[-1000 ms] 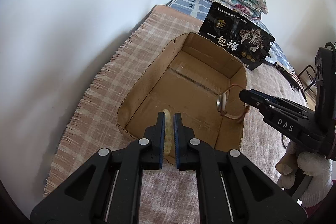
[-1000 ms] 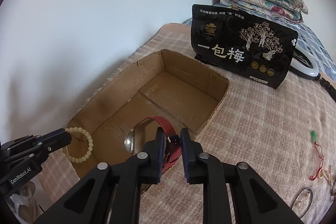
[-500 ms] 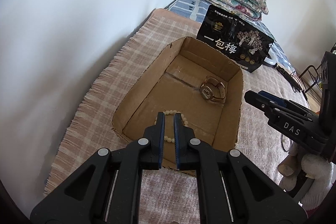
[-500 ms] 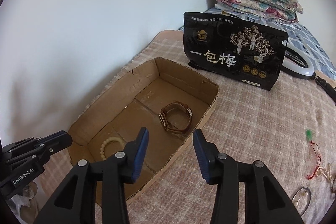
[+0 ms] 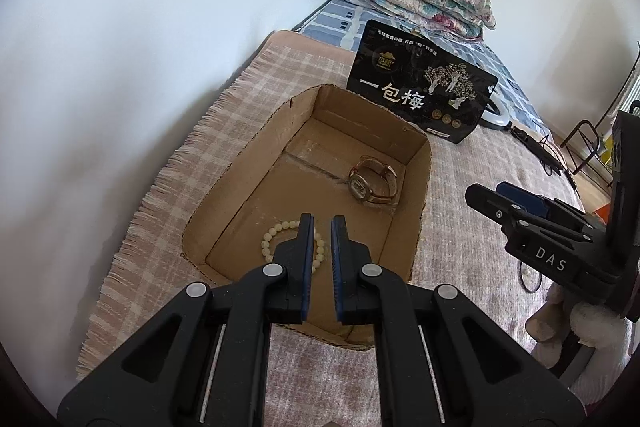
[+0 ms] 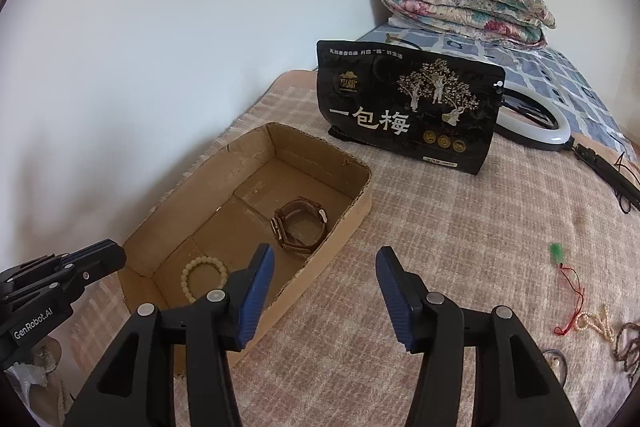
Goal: Organize jewelry
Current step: 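Move both tools back toward the blue bangle and pearl necklace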
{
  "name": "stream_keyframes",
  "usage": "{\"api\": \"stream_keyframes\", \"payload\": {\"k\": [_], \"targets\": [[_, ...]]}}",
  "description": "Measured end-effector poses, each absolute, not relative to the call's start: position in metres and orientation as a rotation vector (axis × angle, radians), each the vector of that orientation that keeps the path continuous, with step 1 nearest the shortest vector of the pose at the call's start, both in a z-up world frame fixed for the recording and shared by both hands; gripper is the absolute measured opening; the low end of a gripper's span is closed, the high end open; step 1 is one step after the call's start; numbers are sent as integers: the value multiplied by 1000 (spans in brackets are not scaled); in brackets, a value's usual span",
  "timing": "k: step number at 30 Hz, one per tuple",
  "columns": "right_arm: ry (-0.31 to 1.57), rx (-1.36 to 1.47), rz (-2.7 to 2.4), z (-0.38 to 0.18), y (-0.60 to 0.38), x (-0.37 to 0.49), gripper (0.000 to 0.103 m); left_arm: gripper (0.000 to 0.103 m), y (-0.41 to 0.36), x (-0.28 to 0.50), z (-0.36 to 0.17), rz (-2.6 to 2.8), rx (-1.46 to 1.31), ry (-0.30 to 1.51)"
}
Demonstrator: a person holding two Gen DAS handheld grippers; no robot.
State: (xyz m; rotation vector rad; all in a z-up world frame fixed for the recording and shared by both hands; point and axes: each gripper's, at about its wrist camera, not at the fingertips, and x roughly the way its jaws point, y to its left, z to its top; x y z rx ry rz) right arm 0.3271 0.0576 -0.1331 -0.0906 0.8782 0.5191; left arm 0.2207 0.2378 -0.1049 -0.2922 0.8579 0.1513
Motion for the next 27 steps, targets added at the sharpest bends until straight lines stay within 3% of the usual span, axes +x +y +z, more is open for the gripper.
{"api": "stream_keyframes", "payload": {"k": [7, 8, 10, 11, 27], "targets": [[867, -106, 481, -129, 28, 325, 62, 7, 212, 224, -99, 109, -251, 850], [867, -107, 475, -129, 22, 325, 63, 10, 208, 225, -99, 102, -245, 850], [869, -108, 461, -128, 9, 325, 64, 30, 200, 226, -98, 87, -239, 847], [870, -108, 455, -127, 3, 325, 65, 31, 197, 227, -98, 82, -239, 842], [873, -45, 304, -116, -126, 328, 70, 31, 126, 243, -100, -32, -200, 873]]}}
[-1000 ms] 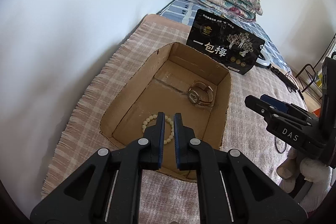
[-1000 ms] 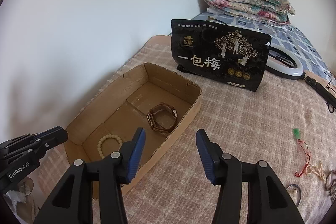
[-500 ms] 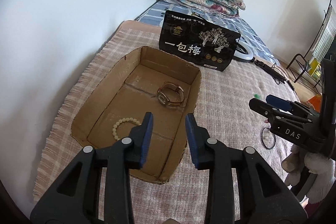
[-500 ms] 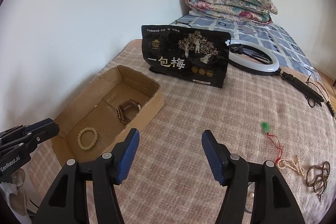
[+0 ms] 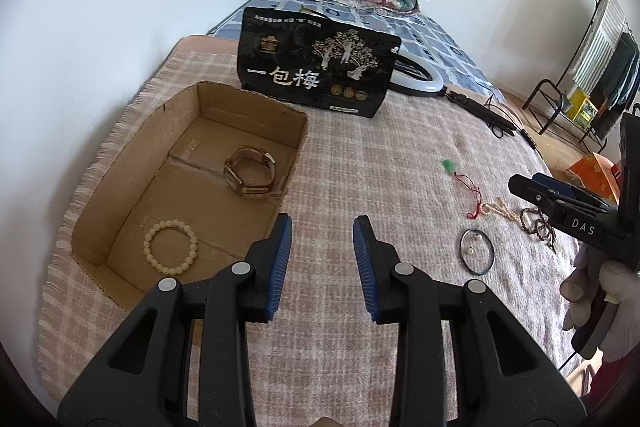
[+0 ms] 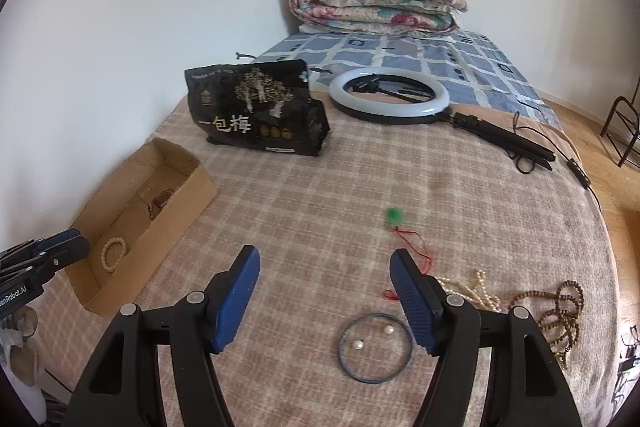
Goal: Organize jewelry
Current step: 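Move both tools back toward the blue bangle and pearl necklace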
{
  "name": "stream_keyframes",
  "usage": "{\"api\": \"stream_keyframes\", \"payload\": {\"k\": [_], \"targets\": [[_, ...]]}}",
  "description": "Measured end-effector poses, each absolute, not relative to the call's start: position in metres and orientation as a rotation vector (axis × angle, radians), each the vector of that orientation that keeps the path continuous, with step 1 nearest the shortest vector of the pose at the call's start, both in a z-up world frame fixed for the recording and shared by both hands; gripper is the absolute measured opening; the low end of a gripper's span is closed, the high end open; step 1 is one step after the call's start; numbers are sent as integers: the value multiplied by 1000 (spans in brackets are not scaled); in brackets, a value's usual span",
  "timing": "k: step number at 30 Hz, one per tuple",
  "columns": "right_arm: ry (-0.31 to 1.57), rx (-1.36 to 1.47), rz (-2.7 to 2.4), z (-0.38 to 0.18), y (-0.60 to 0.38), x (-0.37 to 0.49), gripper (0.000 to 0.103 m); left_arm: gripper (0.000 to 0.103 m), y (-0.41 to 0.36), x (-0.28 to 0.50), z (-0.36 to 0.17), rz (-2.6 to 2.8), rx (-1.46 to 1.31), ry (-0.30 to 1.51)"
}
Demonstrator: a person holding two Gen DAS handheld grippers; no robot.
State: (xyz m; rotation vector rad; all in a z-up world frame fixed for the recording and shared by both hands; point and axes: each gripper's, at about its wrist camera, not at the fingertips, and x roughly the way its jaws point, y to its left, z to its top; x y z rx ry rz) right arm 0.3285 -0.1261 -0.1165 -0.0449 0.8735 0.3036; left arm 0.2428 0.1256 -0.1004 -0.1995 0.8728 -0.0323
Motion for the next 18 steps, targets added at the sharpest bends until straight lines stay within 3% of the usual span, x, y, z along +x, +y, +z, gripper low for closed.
{"api": "stream_keyframes", "payload": {"k": [17, 18], "targets": [[917, 66, 166, -126, -244, 329, 70, 32, 20, 261, -120, -200, -111, 933], [921, 66, 162, -127, -248, 329, 70, 37, 13, 262, -122, -216, -109, 939]]}}
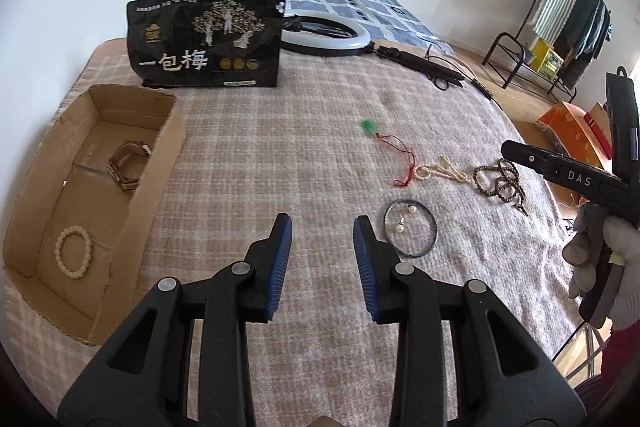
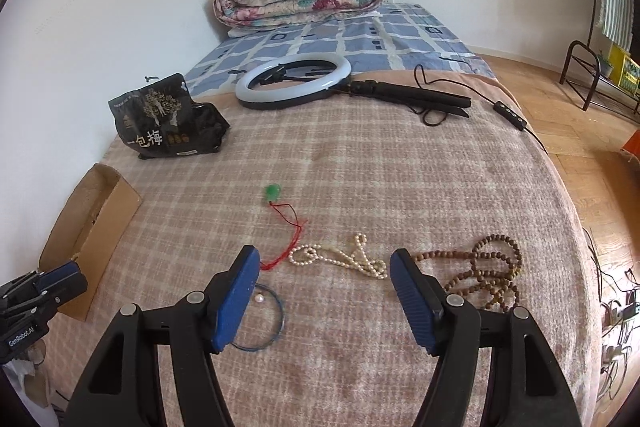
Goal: Organize jewelry
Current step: 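Move both tools back toward the blue bangle and pearl necklace, then grasp the blue bangle with the left tool while the right tool grasps the pearl necklace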
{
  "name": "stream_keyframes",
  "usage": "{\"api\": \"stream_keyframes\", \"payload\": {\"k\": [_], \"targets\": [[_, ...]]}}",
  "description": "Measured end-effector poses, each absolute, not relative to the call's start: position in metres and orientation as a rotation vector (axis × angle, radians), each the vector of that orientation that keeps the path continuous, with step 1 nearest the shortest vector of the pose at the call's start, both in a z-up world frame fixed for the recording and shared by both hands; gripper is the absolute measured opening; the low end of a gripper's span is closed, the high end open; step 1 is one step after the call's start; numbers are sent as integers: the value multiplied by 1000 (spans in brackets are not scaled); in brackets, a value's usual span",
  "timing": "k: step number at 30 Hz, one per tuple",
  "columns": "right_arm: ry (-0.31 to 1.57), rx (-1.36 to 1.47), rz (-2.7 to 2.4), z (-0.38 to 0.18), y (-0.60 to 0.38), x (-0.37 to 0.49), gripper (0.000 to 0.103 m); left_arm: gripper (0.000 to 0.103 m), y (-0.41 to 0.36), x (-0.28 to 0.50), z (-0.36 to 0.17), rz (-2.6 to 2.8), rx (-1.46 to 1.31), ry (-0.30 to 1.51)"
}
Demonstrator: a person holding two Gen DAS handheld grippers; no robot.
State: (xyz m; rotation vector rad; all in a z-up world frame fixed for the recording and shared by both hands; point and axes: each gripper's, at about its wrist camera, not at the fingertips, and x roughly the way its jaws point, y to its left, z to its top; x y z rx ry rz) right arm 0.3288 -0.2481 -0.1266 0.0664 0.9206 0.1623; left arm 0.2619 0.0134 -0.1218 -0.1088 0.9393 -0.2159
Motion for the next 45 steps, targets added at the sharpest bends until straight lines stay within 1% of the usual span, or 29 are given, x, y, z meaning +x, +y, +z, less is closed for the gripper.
{"api": "stream_keyframes", "payload": {"k": [1, 3, 4, 7, 12, 16, 17, 18, 20, 26, 33, 40, 45], "targets": [[924, 67, 160, -127, -253, 328, 70, 49, 8, 262, -124, -231, -107, 944], [928, 66, 153, -129, -261, 326, 71, 63, -2, 263, -127, -261, -111, 946], [929, 65, 148, -130, -265, 325, 72, 68, -5, 264, -129, -271, -116, 947], [932, 62, 134, -131, -278, 322, 75, 73, -17, 267, -136, -294, -124, 960], [943, 63, 121, -135, -300, 317, 75, 74, -38, 269, -155, -318, -102, 979], [950, 71, 125, -137, -316, 315, 75, 74, -49, 264, -173, -322, -78, 951], [952, 69, 128, -138, -320, 314, 77, 74, -51, 263, -176, -321, -72, 939], [953, 61, 130, -139, -322, 314, 83, 74, -53, 262, -180, -324, -70, 928], [946, 45, 148, -141, -324, 314, 85, 75, -57, 262, -187, -326, -63, 928], [937, 63, 224, -151, -326, 325, 85, 75, -73, 270, -201, -350, -44, 938], [919, 87, 264, -165, -324, 343, 85, 77, -90, 282, -209, -348, 4, 914], [910, 21, 292, -175, -313, 356, 85, 78, -107, 287, -224, -347, 110, 909], [910, 19, 302, -184, -311, 365, 85, 80, -110, 291, -230, -350, 118, 914]]}}
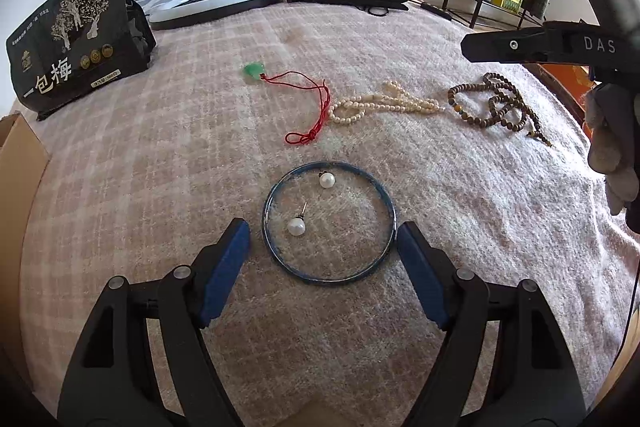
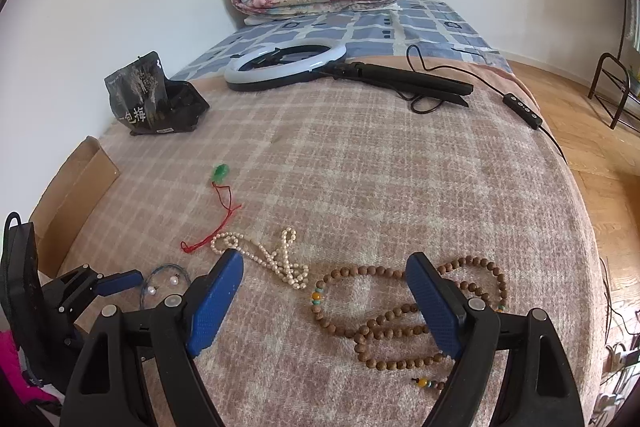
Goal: Organize jewelry
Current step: 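Grasp the blue bangle with the left tool while the right tool grasps the pearl necklace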
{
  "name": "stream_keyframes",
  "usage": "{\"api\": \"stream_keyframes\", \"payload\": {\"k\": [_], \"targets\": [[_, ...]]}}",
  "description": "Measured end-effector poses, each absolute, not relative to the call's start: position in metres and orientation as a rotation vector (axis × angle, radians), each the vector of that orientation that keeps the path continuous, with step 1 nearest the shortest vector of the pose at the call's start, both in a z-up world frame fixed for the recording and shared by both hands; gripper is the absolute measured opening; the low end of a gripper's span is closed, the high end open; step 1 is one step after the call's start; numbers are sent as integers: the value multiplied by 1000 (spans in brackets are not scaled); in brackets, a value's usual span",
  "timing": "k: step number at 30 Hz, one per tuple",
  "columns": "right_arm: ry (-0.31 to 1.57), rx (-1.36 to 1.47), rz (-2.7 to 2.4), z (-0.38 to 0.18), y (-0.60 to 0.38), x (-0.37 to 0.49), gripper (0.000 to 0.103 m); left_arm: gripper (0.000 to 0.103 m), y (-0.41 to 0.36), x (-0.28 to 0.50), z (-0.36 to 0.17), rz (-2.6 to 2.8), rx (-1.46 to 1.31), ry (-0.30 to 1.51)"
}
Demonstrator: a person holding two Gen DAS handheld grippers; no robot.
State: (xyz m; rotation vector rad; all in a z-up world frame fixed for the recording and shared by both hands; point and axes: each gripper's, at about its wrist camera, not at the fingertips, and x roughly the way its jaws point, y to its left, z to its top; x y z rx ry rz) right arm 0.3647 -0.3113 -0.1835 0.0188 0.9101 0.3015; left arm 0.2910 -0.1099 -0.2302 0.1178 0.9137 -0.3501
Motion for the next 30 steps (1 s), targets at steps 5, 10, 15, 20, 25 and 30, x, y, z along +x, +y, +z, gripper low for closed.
{"api": "stream_keyframes", "payload": {"k": [5, 10, 15, 20, 25, 30], "targets": [[925, 6, 318, -191, -308, 373, 85, 85, -112, 295, -233, -362, 117, 914], [937, -66, 366, -195, -294, 379, 85, 86, -109, 299, -235, -372, 91, 921], [969, -152, 444, -203, -273, 386, 85, 86, -106, 300, -235, -389, 69, 922], [1013, -256, 500, -215, -256, 388, 85, 86, -104, 302, -236, -404, 54, 923], [1044, -301, 503, -226, -249, 391, 84, 86, -104, 302, -235, -417, 51, 919], [1058, -305, 502, -232, -247, 393, 77, 79, -105, 300, -235, -413, 63, 911]]}}
